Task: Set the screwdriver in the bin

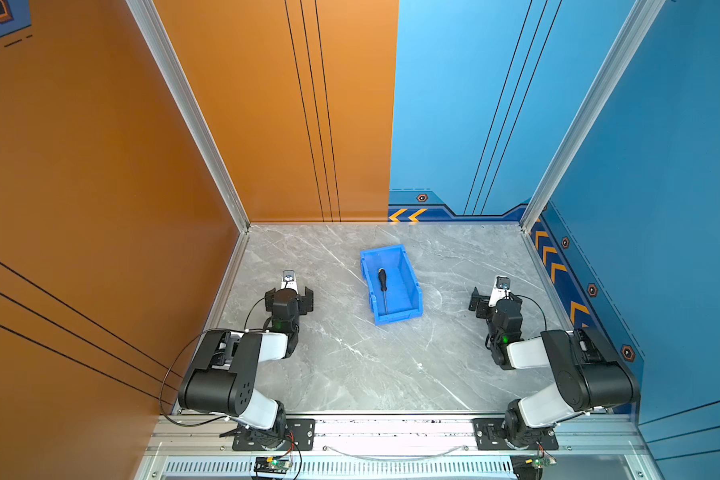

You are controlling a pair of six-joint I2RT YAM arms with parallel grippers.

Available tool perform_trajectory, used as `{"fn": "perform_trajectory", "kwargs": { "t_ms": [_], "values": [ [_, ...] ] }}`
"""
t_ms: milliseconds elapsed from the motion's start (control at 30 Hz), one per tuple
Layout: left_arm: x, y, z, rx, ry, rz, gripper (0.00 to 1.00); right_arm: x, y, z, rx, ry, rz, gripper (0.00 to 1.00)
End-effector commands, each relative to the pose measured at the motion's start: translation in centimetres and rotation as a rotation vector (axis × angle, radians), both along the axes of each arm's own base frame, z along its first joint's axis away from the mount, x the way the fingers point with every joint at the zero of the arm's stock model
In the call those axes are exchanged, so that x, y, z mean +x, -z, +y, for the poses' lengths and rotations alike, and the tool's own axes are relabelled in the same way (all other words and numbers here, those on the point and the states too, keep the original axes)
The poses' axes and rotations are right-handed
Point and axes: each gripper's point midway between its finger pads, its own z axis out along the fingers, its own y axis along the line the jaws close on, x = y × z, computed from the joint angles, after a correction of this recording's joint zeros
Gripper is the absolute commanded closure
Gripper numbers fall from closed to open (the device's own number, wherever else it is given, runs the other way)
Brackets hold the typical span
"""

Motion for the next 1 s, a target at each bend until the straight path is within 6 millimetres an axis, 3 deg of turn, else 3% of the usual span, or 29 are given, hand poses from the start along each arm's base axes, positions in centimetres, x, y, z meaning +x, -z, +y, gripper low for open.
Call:
{"fn": "perform_trajectory", "kwargs": {
  "t_ms": [0,867,967],
  "values": [
    [0.50,-0.34,0.20,-0.044,0.007,-0.048,0.02,0.46,-0.03,-1.85,0.019,0.112,0.019,0.00],
    [0.66,-0.03,0.20,-0.065,0.033,-0.054,0.02,0.45,-0.03,-1.92,0.021,0.114,0.019,0.00],
    [0.66,-0.01,-0.61,-0.051,0.068,-0.050,0.02,0.43,-0.02,-1.92,0.020,0.115,0.019,0.00]
  ]
}}
